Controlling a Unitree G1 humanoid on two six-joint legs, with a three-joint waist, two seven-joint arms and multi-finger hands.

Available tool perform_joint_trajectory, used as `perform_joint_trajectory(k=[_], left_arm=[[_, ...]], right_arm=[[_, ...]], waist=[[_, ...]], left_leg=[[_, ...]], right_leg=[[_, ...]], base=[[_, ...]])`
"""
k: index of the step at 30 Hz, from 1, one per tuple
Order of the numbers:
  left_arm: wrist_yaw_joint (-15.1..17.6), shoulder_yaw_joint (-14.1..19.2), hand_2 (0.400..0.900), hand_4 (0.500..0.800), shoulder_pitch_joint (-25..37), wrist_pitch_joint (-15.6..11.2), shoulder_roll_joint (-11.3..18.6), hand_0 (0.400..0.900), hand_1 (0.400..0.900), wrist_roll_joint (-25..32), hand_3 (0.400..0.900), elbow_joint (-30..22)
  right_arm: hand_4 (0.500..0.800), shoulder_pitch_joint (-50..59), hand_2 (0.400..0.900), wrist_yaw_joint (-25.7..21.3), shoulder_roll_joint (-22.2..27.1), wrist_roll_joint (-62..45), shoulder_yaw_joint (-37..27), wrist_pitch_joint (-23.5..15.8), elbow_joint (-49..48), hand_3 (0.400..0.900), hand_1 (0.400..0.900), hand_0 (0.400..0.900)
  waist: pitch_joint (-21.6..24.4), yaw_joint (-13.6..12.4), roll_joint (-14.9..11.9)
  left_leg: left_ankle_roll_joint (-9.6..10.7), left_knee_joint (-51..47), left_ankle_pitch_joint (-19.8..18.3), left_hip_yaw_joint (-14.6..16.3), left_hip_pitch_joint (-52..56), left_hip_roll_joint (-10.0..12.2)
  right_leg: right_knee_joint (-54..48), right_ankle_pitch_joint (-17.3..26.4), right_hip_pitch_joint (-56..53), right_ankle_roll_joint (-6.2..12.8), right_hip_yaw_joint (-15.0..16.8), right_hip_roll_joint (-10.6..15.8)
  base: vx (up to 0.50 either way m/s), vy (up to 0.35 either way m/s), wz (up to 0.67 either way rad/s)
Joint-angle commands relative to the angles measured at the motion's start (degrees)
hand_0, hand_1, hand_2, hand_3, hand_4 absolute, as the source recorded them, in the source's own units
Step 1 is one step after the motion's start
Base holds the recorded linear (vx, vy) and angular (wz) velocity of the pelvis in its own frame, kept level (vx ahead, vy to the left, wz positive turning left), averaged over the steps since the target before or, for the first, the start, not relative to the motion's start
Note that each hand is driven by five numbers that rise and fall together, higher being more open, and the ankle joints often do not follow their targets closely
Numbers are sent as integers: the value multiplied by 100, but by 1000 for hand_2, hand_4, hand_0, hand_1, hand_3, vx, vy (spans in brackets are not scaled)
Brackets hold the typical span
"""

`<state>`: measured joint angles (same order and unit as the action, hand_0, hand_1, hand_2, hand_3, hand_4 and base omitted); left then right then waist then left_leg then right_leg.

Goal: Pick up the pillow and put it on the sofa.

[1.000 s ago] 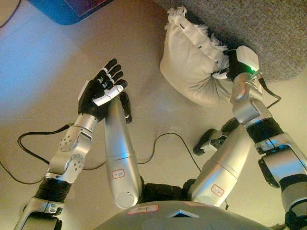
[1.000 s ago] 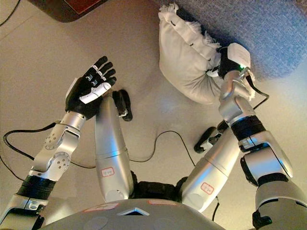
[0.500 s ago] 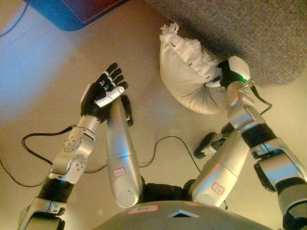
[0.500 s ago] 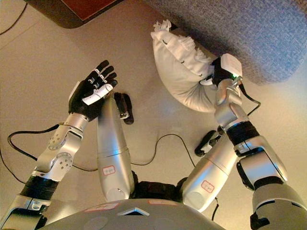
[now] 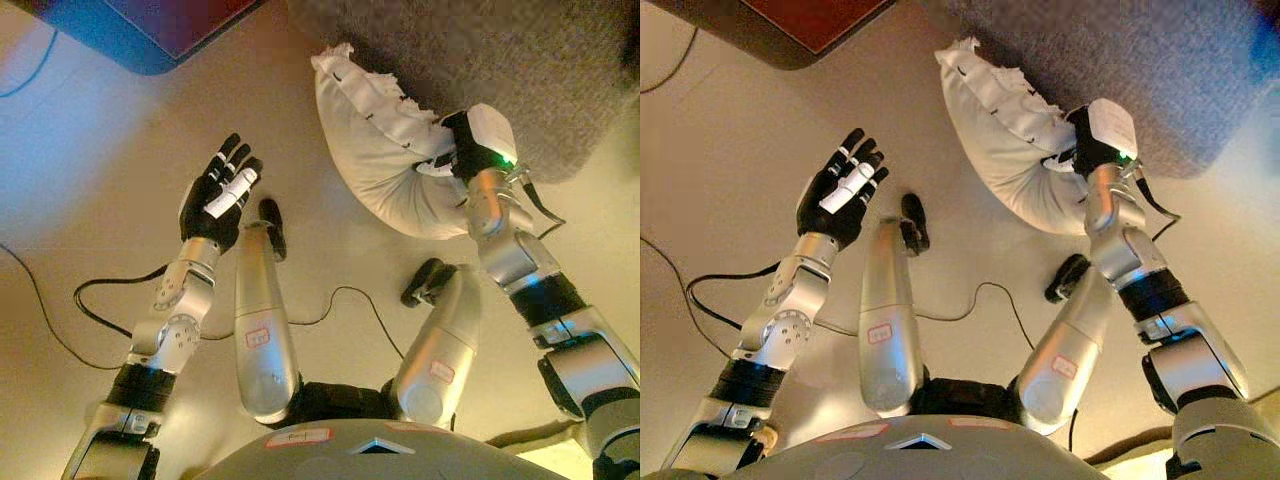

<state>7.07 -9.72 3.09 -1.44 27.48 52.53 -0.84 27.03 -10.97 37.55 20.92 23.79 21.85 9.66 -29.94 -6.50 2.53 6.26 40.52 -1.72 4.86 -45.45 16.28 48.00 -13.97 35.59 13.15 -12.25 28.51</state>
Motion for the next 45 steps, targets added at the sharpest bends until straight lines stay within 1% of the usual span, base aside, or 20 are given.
perform_joint_trajectory(k=[1, 3, 4, 7, 9, 12, 14, 16, 22, 27, 30, 34, 38, 41, 43, 45], left_arm=[[-188, 230, 900, 800, -42, -126, 227, 900, 900, -367, 900, -550], [-232, 255, 900, 800, -127, -24, 206, 900, 900, -525, 900, -602], [-268, 271, 900, 800, -202, 55, 192, 900, 900, -591, 900, -609], [-278, 353, 900, 800, -410, 235, 123, 900, 900, -627, 900, -668], [-344, 434, 900, 800, -633, 390, 62, 900, 900, -640, 900, -724], [-501, 565, 900, 800, -982, 638, -49, 900, 900, -690, 900, -778], [-570, 602, 900, 800, -1106, 728, -78, 900, 900, -719, 900, -780], [-576, 621, 900, 800, -1166, 791, -111, 900, 900, -704, 900, -792], [-608, 677, 900, 800, -1285, 931, -110, 900, 900, -651, 900, -810], [-692, 699, 900, 800, -1310, 1047, -104, 900, 900, -636, 900, -762], [-704, 727, 900, 800, -1376, 1114, -55, 900, 900, -675, 900, -816], [-801, 901, 900, 800, -1515, 1238, 47, 900, 900, -695, 900, -855], [-933, 1032, 900, 800, -1589, 1351, 134, 900, 900, -703, 900, -864], [-1042, 1086, 900, 800, -1630, 1411, 232, 900, 900, -717, 900, -900], [-1085, 1077, 900, 800, -1646, 1451, 308, 900, 900, -735, 900, -967], [-1205, 1088, 900, 800, -1666, 1466, 418, 900, 900, -745, 900, -1004]], right_arm=[[500, 309, 400, -881, 544, 121, -1316, -893, -1466, 400, 400, 400], [500, -125, 400, -901, 609, 19, -1637, -1116, -1819, 400, 400, 400], [500, -408, 400, -897, 639, -95, -1815, -1265, -2002, 400, 400, 400], [500, -1073, 400, -933, 651, -335, -2219, -1600, -2477, 400, 400, 400], [500, -1653, 400, -936, 620, -518, -2547, -1855, -2853, 400, 400, 400], [500, -2343, 400, -740, 574, -814, -2974, -2136, -3253, 400, 400, 400], [500, -2559, 400, -649, 553, -892, -3123, -2213, -3356, 400, 400, 400], [500, -2676, 400, -589, 602, -997, -3250, -2214, -3461, 400, 400, 400], [500, -2886, 400, -423, 625, -1275, -3444, -2304, -3656, 400, 400, 400], [500, -2844, 400, -91, 749, -1446, -3435, -2096, -3533, 400, 400, 400], [500, -2662, 400, 5, 883, -1506, -3379, -1934, -3367, 400, 400, 400], [500, -2556, 400, 65, 1001, -1648, -3398, -1764, -3200, 400, 400, 400], [500, -2384, 400, 57, 1035, -1717, -3299, -1681, -2838, 400, 400, 400], [500, -2136, 400, -34, 1092, -1790, -3145, -1634, -2338, 400, 400, 400], [500, -1866, 400, -143, 1133, -1794, -2965, -1642, -1874, 400, 400, 400], [500, -1498, 400, -192, 1215, -1858, -2754, -1629, -1320, 400, 400, 400]], waist=[[284, -51, -311], [427, -38, -397], [545, -21, -440], [805, 49, -523], [1060, 111, -592], [1446, 199, -679], [1652, 237, -702], [1864, 269, -734], [2201, 294, -764], [2354, 241, -781], [2413, 149, -805], [2431, 42, -854], [2403, -77, -843], [2380, -202, -854], [2368, -306, -861], [2348, -441, -874]], left_leg=[[-66, -1071, -263, -59, 1542, -69], [-69, -1415, -156, 21, 1906, -161], [-62, -1646, -106, 73, 2156, -190], [-20, -2201, 27, 233, 2775, -117], [-2, -2653, 112, 384, 3238, -107], [-1, -3311, 212, 548, 3875, -157], [5, -3589, 279, 669, 4152, -151], [0, -3745, 272, 746, 4365, -162], [42, -4247, 404, 960, 4783, -174], [86, -4373, 429, 1020, 4965, -171], [98, -4426, 429, 983, 5011, -190], [125, -4446, 431, 946, 5011, -182], [156, -4449, 416, 880, 5038, -148], [166, -4443, 406, 792, 5025, -151], [172, -4445, 402, 716, 5004, -148], [183, -4441, 413, 616, 4962, -146]], right_leg=[[-1858, 1639, -499, -232, -289, 51], [-2305, 1832, -949, -203, -470, 37], [-2592, 1928, -1226, -171, -543, -11], [-3210, 2135, -1887, -98, -719, -147], [-3694, 2282, -2368, -27, -815, -269], [-4321, 2503, -2919, 78, -775, -461], [-4522, 2590, -3111, 119, -785, -559], [-4651, 2614, -3257, 127, -810, -613], [-4791, 2623, -3537, 158, -955, -698], [-4887, 2567, -3715, 152, -1090, -712], [-4931, 2553, -3805, 137, -1175, -704], [-4935, 2564, -3855, 138, -1281, -686], [-4933, 2578, -3938, 156, -1398, -683], [-4948, 2608, -3973, 163, -1477, -658], [-4966, 2594, -4005, 162, -1531, -658], [-4979, 2564, -4046, 161, -1599, -664]], base=[[98, 0, -7], [97, -3, -6], [116, -5, -9], [152, -10, -15], [190, -40, -13], [215, -34, -10], [168, -26, -2], [117, -15, 0], [70, 5, 6], [75, 16, 9], [98, -11, 9], [72, -40, 11], [96, -50, 12], [95, -69, 14], [92, -80, 15], [97, -86, 18]])
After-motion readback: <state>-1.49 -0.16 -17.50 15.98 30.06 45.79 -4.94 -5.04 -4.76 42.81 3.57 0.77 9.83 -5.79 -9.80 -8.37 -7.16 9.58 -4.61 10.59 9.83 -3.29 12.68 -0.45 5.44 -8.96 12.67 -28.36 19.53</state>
